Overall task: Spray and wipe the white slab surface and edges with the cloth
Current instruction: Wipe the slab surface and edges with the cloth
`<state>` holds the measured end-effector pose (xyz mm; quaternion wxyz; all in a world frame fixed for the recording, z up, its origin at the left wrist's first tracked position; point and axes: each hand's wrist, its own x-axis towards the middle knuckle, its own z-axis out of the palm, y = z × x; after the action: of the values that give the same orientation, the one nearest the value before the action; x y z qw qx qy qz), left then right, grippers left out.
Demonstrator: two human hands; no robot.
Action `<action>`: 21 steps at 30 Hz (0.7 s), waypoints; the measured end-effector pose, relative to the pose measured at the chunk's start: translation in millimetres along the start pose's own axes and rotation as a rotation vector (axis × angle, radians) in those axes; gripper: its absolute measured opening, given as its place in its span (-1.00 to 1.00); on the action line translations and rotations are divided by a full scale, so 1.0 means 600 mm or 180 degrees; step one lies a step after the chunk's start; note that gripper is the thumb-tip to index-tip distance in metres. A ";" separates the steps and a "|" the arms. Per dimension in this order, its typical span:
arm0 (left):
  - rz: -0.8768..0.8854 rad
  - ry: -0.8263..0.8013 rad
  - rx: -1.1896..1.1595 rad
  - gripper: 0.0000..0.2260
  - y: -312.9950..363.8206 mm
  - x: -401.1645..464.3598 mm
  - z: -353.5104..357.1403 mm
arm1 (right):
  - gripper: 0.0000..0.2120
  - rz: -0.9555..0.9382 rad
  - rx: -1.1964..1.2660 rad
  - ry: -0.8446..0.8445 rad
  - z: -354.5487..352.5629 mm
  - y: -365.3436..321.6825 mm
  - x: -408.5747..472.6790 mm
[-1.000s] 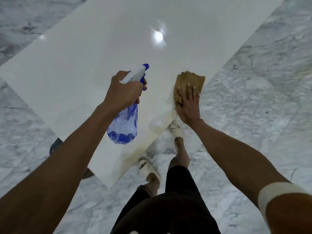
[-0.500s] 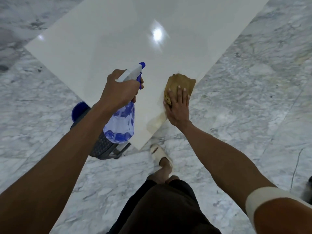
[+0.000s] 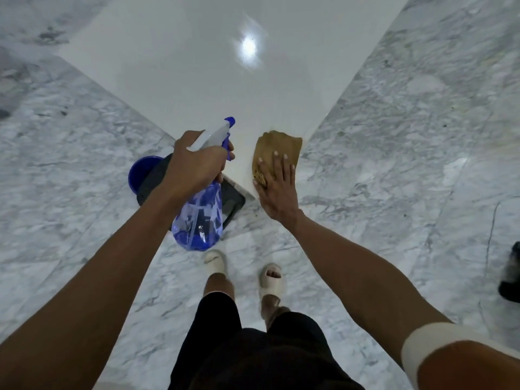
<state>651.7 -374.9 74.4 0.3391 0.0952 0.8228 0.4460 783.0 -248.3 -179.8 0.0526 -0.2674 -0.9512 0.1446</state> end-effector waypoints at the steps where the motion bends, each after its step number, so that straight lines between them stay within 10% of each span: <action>1: 0.0019 -0.0018 -0.0011 -0.78 -0.005 -0.002 -0.011 | -0.44 0.0042 0.0029 0.0030 0.001 -0.010 -0.007; 15: 0.0524 -0.0890 0.0515 -0.81 -0.037 0.010 -0.131 | -0.45 0.0506 0.0486 -0.0522 0.022 -0.194 -0.138; 21: 0.0701 -0.1189 0.0637 -0.73 -0.015 -0.001 -0.141 | -0.50 0.2515 0.4113 -0.0786 -0.081 -0.290 -0.159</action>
<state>599.1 -437.1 98.7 0.4237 0.2984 0.7706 0.3711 787.1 -428.6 -83.1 0.0363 -0.4855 -0.5105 0.7088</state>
